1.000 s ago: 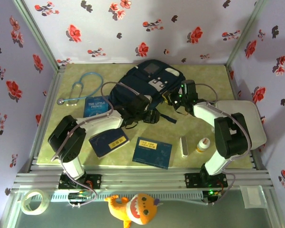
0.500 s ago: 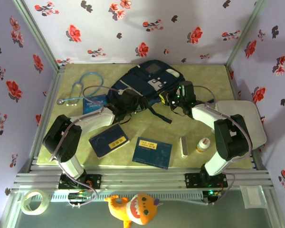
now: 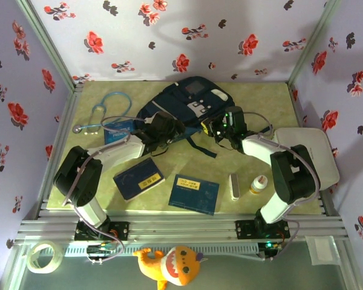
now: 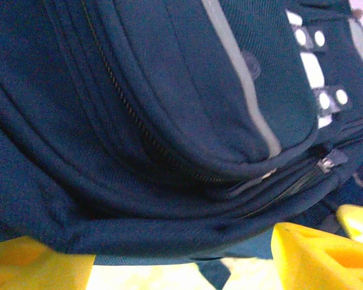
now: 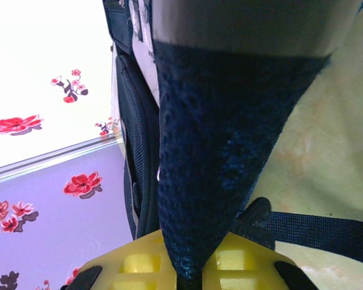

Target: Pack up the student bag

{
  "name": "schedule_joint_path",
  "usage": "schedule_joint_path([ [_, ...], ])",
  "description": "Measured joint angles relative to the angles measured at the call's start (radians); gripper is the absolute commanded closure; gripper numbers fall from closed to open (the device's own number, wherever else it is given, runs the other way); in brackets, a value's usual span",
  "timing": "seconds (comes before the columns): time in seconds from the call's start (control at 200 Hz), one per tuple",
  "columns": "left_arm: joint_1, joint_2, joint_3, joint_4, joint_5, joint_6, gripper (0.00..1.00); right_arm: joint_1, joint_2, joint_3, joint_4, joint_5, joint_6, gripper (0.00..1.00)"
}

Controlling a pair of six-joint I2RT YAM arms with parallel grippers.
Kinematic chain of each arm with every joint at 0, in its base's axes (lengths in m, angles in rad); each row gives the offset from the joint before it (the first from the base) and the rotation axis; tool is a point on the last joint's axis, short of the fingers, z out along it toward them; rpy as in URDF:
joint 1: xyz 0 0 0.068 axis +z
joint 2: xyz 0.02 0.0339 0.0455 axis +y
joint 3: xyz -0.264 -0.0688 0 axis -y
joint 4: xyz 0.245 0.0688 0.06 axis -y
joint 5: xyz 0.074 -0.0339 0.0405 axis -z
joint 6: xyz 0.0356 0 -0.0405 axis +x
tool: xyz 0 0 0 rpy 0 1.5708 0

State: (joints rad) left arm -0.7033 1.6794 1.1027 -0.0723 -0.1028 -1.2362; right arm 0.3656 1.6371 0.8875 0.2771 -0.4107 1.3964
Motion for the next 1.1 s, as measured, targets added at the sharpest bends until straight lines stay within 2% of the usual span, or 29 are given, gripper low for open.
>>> schedule_joint_path([
  [0.19,0.023,-0.052,-0.04,0.037,-0.01,-0.061,0.25,0.0,0.0,-0.019,0.0,0.005,0.0,0.88],
  [0.295,0.026,-0.06,-0.052,0.038,-0.019,-0.087,0.33,0.0,0.0,-0.02,0.002,0.007,0.0,0.88],
  [0.365,0.029,-0.06,-0.054,0.035,-0.021,-0.1,0.42,0.0,0.0,-0.02,0.002,0.007,0.0,0.88],
  [0.495,0.033,-0.054,-0.053,0.027,-0.029,-0.117,0.65,-0.002,0.0,-0.02,0.003,0.01,0.0,0.87],
  [0.57,0.035,-0.044,-0.05,0.009,-0.029,-0.109,0.86,-0.005,0.0,-0.023,0.005,0.014,0.0,0.84],
  [0.64,0.035,-0.039,-0.045,0.001,-0.024,-0.107,1.0,-0.013,0.0,-0.033,0.011,0.014,0.002,0.77],
  [0.725,0.036,-0.039,-0.03,-0.007,-0.024,-0.1,1.0,-0.027,-0.001,-0.053,0.024,0.009,0.011,0.62],
  [0.83,0.036,-0.039,-0.017,-0.013,-0.024,-0.092,1.0,-0.06,-0.001,-0.074,0.041,0.002,0.019,0.49],
  [0.995,0.037,-0.039,-0.011,-0.023,-0.017,-0.081,1.0,-0.118,0.0,-0.08,0.05,-0.004,0.026,0.41],
  [1.1,0.04,-0.04,-0.002,-0.027,-0.013,-0.066,1.0,-0.124,0.013,-0.08,0.063,-0.014,0.03,0.41],
])
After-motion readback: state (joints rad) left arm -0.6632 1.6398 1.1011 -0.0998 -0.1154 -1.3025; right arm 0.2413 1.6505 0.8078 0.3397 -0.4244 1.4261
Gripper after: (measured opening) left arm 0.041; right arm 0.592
